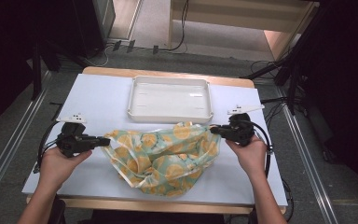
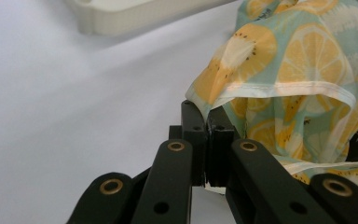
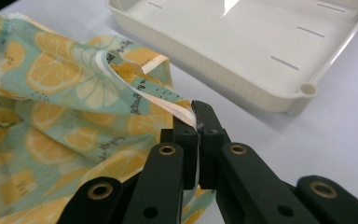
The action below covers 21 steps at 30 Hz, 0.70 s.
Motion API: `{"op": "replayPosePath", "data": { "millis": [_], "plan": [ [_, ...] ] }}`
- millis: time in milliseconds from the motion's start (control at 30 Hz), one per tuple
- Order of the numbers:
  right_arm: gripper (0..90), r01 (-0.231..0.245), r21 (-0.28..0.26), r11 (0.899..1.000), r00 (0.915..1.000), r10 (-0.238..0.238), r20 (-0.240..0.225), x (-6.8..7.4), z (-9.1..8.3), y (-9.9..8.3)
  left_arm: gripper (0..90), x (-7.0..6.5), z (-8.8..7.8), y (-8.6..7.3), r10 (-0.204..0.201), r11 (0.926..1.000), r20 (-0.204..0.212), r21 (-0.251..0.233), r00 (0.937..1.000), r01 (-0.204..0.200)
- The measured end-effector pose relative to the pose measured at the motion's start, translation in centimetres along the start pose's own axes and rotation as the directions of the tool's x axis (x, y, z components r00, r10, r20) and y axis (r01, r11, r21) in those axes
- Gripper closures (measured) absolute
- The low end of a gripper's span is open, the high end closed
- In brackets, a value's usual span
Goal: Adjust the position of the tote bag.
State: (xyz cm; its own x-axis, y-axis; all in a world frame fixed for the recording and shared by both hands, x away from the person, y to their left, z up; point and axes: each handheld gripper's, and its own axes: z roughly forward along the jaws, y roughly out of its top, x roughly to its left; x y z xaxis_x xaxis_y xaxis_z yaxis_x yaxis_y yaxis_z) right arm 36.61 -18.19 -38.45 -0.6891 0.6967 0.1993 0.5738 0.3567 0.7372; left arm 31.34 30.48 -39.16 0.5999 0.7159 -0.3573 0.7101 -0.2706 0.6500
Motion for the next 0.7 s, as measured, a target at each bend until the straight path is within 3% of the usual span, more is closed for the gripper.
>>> {"op": "replayPosePath", "data": {
  "millis": [100,200,367,433,533,700],
  "plan": [
    [90.0,0.017,0.018,1.0,0.9999,-0.017,0.003,0.3,1.3,0.3,89.6,0.3,0.0,-0.1,-0.014,0.9999,0.025,-0.004,0.9996,0.014],
    [90.0,0.01,0.026,1.0,0.9999,-0.01,-0.005,0.3,1.9,0.3,85.8,0.2,0.0,-0.1,0.006,0.9999,0.05,-0.011,0.9987,-0.005],
    [88.3,0.016,0.033,0.999,0.9995,-0.015,-0.027,0.7,2.1,0.1,65.5,-0.1,-0.1,-0.1,0.027,0.9996,0.115,0.003,0.993,-0.027],
    [85.4,0.025,0.029,0.999,0.9992,-0.024,-0.031,0.9,2.1,-0.2,56.1,-0.3,-0.4,-0.1,0.043,0.9991,0.12,-0.007,0.9919,-0.043],
    [80.3,0.013,0.025,1.0,0.9992,-0.012,-0.039,0.9,2.0,-0.3,42.7,-0.5,-0.6,0.1,0.034,0.9994,0.147,-0.012,0.9886,-0.032],
    [69.8,0.03,-0.002,1.0,0.9983,-0.03,-0.05,1.3,1.5,0.0,35.1,-1.3,-0.9,0.9,0.067,0.9973,0.162,-0.04,0.9846,-0.061]
  ]
}}
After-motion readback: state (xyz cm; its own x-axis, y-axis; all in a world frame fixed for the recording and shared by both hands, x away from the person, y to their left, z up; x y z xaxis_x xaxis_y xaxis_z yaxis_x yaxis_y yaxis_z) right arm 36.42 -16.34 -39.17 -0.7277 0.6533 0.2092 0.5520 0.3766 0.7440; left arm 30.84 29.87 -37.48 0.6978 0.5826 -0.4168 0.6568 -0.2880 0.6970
